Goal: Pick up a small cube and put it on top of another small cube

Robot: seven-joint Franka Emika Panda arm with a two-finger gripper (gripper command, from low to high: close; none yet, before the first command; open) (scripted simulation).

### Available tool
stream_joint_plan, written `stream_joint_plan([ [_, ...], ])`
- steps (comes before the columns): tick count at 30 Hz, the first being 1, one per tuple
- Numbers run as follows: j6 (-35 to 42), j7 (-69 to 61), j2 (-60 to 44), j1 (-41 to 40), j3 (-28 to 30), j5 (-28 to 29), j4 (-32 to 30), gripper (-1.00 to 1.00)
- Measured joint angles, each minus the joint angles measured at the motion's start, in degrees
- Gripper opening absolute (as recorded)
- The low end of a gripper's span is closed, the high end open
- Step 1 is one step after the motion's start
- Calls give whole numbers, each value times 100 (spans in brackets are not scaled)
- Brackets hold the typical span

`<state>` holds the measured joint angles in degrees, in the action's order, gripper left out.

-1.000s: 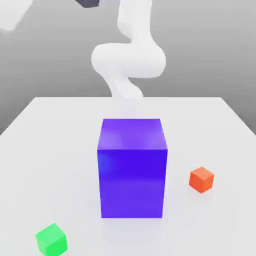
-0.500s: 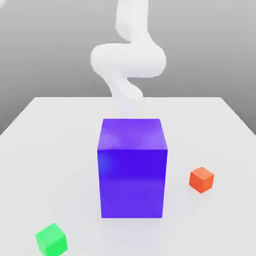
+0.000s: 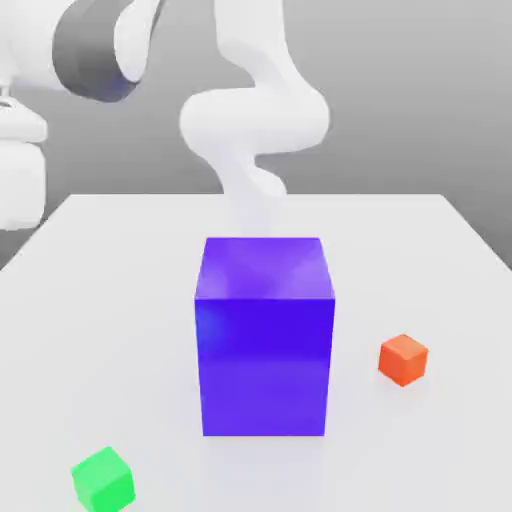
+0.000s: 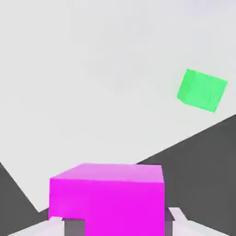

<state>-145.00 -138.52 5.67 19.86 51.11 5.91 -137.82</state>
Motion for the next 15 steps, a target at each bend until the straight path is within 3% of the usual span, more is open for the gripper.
stream_joint_plan([
  [2, -70, -743, -698, 283, -232, -882, 46, -100],
  [9, -595, -2429, -2678, -460, -1762, -2982, 282, -100],
  [10, -708, -2570, -2849, -553, -1900, -3178, 307, 100],
  [15, -708, -2570, -2849, -554, -1900, -3177, 307, 100],
])
